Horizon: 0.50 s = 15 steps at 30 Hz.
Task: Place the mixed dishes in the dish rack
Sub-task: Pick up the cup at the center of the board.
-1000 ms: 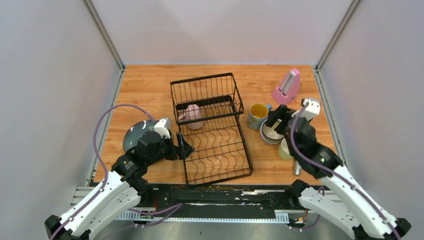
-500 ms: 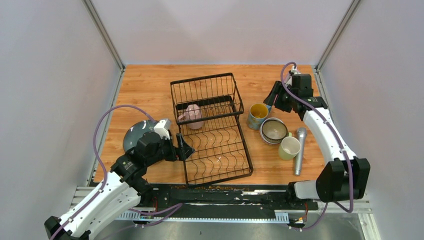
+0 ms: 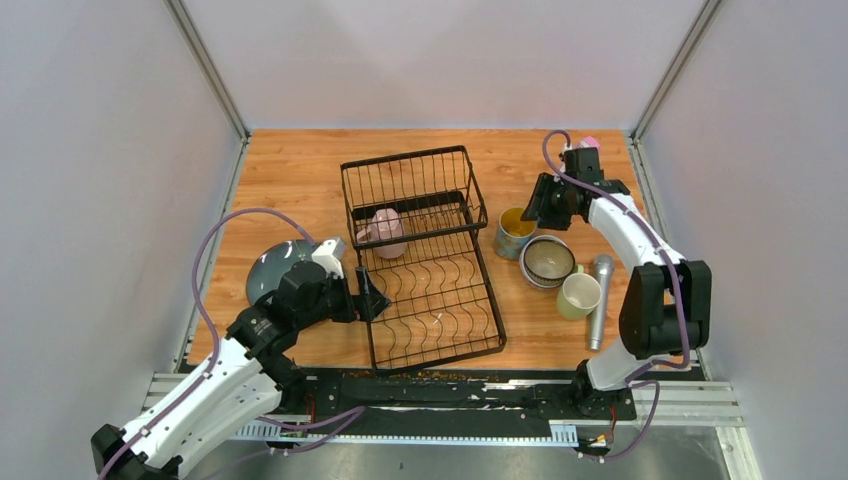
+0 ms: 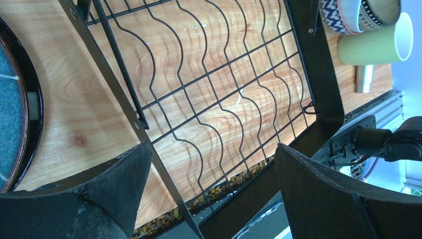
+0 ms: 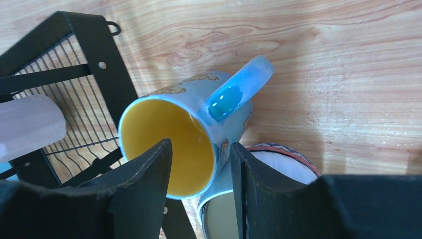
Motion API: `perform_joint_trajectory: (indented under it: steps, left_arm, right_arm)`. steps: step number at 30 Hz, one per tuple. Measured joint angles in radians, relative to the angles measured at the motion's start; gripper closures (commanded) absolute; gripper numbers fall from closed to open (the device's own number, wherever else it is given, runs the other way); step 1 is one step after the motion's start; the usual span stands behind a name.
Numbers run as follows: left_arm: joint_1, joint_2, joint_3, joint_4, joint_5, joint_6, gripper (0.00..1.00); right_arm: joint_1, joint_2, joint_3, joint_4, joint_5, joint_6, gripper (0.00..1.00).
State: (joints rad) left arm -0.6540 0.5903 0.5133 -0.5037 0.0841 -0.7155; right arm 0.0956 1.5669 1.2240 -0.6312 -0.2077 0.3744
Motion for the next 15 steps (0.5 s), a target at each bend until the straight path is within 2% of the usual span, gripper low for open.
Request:
perform_joint_trajectory:
  steps: [8, 12, 15]
  left_arm:
    - [0.0, 0.014, 0.0, 0.0, 0.005, 0.003, 0.0]
    - [0.0, 0.016, 0.0, 0.005, 0.005, 0.004, 0.0]
    - [0.0, 0.026, 0.002, 0.006, 0.006, 0.006, 0.0]
  right_arm:
    - [0.002, 0.102, 0.037, -0.008, 0.002, -0.006, 0.64]
    - [0.009, 0.126, 0.056, -0.012, 0.019, -0.014, 0.76]
    - [0.015, 0.13, 0.064, -0.019, 0.031, -0.016, 0.89]
